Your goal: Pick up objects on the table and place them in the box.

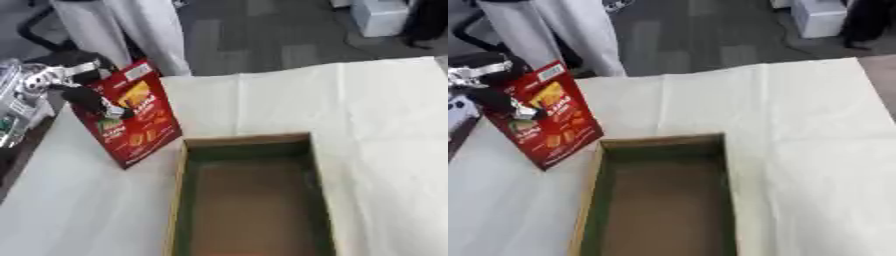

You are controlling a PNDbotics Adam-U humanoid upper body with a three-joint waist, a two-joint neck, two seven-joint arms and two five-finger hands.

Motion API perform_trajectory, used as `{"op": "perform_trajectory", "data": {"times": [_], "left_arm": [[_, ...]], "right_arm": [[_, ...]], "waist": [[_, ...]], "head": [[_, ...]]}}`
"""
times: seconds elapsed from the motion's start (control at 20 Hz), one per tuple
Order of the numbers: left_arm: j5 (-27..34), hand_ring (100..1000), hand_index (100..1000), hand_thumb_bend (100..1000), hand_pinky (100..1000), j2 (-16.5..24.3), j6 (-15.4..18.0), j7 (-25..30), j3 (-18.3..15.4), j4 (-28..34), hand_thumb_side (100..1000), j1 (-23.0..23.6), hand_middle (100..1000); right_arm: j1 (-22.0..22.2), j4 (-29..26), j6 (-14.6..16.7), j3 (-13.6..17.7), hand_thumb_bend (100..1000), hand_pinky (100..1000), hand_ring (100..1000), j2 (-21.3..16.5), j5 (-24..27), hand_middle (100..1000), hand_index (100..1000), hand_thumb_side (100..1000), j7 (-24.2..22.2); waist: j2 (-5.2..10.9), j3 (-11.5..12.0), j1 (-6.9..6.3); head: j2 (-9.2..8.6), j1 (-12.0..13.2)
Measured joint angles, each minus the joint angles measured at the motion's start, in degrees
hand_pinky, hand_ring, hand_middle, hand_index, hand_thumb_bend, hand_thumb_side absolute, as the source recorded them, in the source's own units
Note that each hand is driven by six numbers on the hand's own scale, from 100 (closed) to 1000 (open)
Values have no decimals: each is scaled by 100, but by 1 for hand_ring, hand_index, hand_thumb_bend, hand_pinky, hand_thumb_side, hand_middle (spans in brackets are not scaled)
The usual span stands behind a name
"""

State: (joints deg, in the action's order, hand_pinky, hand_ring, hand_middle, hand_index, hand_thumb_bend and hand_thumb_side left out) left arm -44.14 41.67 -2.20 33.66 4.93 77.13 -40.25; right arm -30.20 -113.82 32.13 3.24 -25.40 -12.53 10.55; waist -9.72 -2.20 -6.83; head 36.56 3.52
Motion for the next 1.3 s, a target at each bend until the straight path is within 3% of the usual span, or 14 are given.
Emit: {"op": "perform_trajectory", "data": {"times": [0.1,0.15,0.2,0.25,0.3,0.35,0.8,0.95,1.3], "left_arm": [[-34,584,757,301,481,-4,-25,-48,15,1,339,5,747],[-38,559,730,242,436,-11,-29,-68,21,2,285,16,711],[-38,531,696,143,384,-20,-37,-89,24,3,170,19,669],[-37,502,660,100,326,-28,-49,-107,26,3,130,20,625],[-33,509,668,100,339,-42,-66,-125,26,3,128,22,635],[-31,459,600,100,245,-44,-85,-145,26,3,159,25,564],[-41,443,587,100,206,-46,-137,-385,25,-3,147,-4,524],[59,399,545,100,164,-39,-92,-541,-155,126,104,-97,477],[584,373,541,142,155,295,-105,-614,-534,622,100,-429,473]], "right_arm": [[0,0,-7,0,100,528,725,0,2,794,781,681,-7],[0,0,-9,0,100,528,725,0,4,794,781,681,-9],[0,0,-13,0,100,528,725,0,9,794,781,681,-14],[0,0,-18,0,100,528,725,0,13,794,781,681,-19],[0,0,-19,0,100,528,725,0,18,794,781,681,-20],[0,0,-20,1,100,527,725,0,21,794,781,681,-22],[0,0,-35,7,100,527,725,0,24,794,782,681,-36],[2,0,-46,26,100,527,724,0,24,794,782,680,-43],[45,0,-85,34,100,525,724,0,24,794,783,679,-57]], "waist": [[-3,-3,0],[-6,-3,-3],[-7,-3,-8],[-7,-3,-13],[-7,-3,-14],[-7,-4,-14],[-7,-15,-9],[-6,-13,0],[5,42,1]], "head": [[0,0],[0,0],[0,0],[0,0],[0,-1],[1,-2],[24,-5],[41,-26],[68,-54]]}}
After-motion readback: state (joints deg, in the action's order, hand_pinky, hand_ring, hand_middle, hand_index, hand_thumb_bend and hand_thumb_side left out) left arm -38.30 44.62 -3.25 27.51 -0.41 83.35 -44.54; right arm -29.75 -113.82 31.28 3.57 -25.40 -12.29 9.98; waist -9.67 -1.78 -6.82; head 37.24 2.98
